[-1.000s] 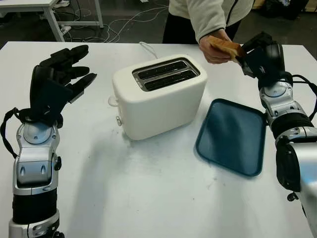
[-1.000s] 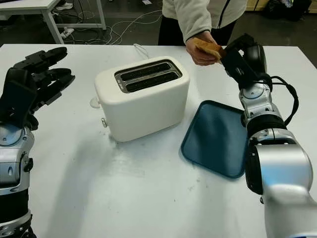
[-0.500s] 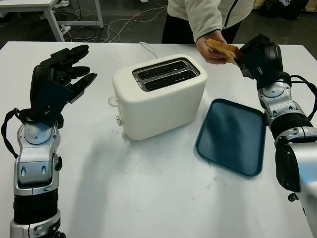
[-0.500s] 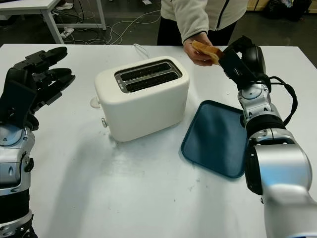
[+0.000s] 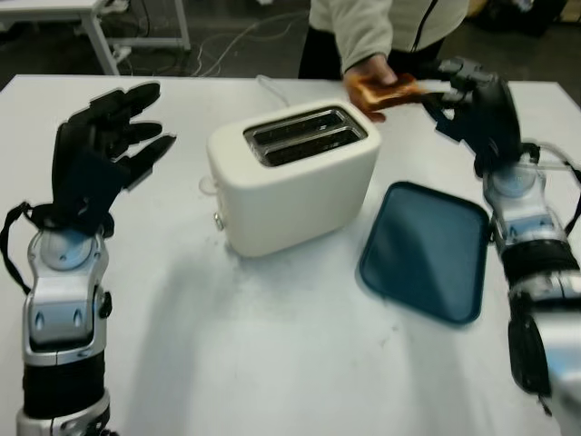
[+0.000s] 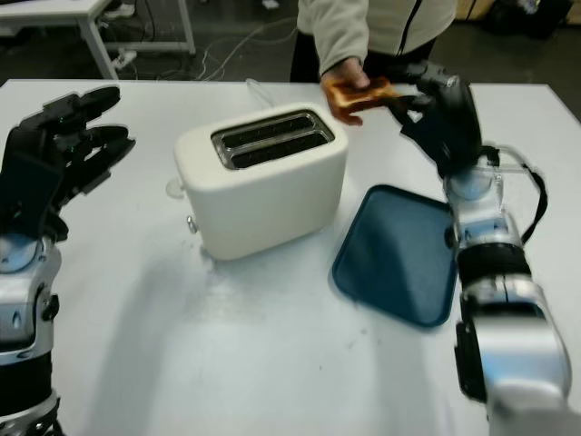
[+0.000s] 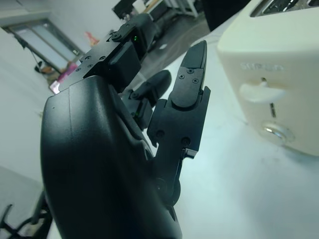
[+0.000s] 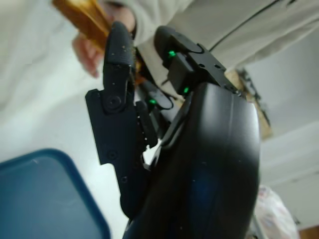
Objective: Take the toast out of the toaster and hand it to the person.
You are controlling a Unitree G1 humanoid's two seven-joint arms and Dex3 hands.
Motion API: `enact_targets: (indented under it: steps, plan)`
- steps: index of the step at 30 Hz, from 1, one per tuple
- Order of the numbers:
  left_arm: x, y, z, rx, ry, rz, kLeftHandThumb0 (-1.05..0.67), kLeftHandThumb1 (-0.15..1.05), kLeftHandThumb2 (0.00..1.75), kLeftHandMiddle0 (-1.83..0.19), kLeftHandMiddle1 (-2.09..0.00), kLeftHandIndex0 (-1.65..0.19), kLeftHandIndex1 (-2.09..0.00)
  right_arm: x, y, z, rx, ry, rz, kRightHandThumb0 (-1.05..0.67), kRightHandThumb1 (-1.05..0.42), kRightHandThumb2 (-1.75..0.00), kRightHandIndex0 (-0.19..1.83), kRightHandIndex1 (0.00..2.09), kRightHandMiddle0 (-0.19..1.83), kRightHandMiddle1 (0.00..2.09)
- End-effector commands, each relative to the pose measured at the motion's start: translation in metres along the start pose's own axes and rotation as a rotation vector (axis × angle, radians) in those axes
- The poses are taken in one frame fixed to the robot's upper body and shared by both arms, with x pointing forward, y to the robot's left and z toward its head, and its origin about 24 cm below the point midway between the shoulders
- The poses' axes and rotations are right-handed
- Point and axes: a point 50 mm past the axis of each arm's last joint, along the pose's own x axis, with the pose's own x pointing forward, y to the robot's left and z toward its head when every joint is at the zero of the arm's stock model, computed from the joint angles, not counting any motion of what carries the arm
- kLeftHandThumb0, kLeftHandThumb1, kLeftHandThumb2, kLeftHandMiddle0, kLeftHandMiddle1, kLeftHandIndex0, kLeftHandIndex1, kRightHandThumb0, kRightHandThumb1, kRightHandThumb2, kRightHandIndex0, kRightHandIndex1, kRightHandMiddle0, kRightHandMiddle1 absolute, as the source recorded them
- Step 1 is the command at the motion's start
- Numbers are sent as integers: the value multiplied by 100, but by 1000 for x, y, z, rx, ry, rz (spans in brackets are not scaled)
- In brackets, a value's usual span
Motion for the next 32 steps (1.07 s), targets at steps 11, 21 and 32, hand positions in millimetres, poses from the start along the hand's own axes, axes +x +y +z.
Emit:
enact_targets:
  steps: [11,21,32]
  plan:
    - [-46,-7,-18,-121,87,42,-29,92,17,-46,-54,-63,0,-97,45,-20,93,71,-61,-39,-92,-40,43,1,42,0]
    - [-72,-32,-41,-160,167,99,-31,92,23,-42,-47,-55,0,-134,79,-44,259,219,-94,-41,-92,-42,42,0,40,0]
    - [-77,-50,-68,-180,183,56,-38,92,18,-41,-45,-55,0,-137,101,-51,339,269,-86,-41,-92,-44,37,0,34,0]
